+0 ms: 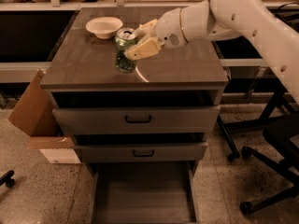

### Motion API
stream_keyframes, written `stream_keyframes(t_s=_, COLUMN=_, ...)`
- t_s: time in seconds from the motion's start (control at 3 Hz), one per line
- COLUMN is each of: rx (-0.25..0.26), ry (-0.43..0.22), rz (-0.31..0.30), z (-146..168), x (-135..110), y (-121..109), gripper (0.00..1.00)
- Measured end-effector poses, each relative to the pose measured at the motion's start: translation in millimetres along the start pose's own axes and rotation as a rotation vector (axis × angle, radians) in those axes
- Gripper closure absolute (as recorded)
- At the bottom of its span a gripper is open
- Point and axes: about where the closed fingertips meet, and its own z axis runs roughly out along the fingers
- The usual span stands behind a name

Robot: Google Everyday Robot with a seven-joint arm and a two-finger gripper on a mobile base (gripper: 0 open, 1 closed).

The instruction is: Place green can into bottom drawer

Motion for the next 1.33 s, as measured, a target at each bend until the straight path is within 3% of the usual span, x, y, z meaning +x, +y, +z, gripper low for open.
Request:
stream_keyframes(t_s=0.33, rx=-0.014, ry=-0.027, rz=0.019, z=-9, x=5, y=38, gripper=1.00)
stream_keyframes(t_s=0.67, rx=-0.058, ry=0.004, rz=0.037, z=-11, x=16, y=77, gripper=1.00)
stream_keyframes(t_s=1.0, rx=-0.082, ry=0.113, rz=0.093, z=2, x=61, y=150, gripper=1.00)
stream_keyframes(t_s=1.33, rx=-0.089, ry=0.118, rz=0.092, z=3, x=62, y=152, gripper=1.00)
